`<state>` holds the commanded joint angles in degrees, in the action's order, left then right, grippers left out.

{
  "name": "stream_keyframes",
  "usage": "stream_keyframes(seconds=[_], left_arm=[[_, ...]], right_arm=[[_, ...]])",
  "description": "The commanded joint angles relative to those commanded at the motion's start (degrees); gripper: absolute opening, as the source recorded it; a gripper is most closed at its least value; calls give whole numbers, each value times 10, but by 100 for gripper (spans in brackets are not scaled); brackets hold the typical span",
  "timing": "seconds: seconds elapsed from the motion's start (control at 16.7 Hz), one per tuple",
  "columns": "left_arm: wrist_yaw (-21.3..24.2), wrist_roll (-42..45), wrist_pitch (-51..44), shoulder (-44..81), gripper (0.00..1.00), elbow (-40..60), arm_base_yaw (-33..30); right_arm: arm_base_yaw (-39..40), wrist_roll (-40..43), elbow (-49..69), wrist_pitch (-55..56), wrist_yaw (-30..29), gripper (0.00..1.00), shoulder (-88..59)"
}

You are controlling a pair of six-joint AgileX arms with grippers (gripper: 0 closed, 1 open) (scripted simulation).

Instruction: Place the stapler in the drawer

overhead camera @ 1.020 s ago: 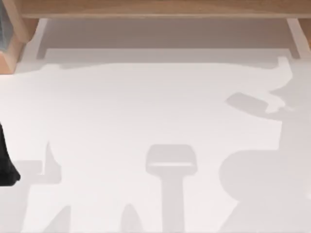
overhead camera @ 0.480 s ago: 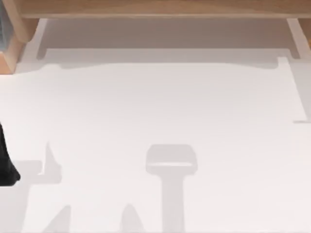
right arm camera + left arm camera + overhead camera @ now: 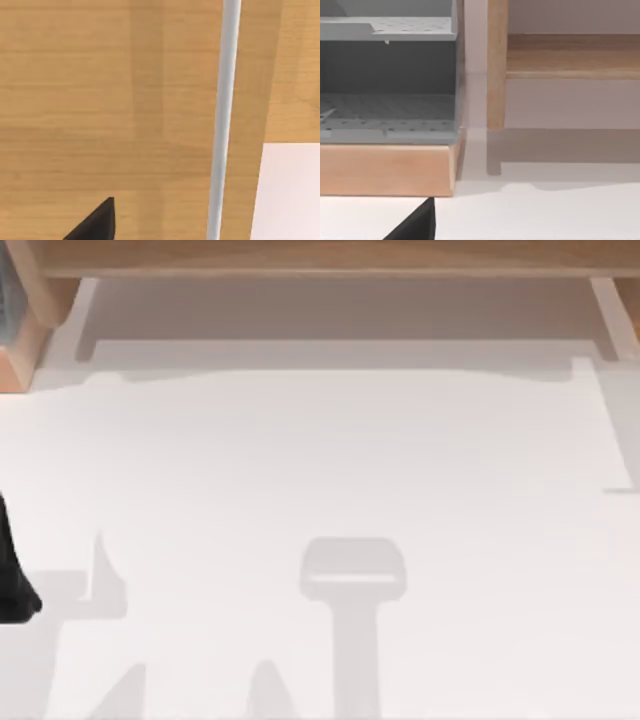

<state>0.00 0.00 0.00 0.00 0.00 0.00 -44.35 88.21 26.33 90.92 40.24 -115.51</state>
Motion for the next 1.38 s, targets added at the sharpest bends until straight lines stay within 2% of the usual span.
stream_keyframes(seconds=[0.48,0.78,1.02,1.38], left_arm=[[0,0,0,0,100,0,0],[0,0,0,0,100,0,0],[0,0,0,0,100,0,0],[0,0,0,0,100,0,0]], right_arm=[[15,6,-11,13,5,100,-11],[48,8,29,-15,-26,100,-25],[49,8,31,-16,-27,100,-26],[49,8,31,-16,-27,55,-26]])
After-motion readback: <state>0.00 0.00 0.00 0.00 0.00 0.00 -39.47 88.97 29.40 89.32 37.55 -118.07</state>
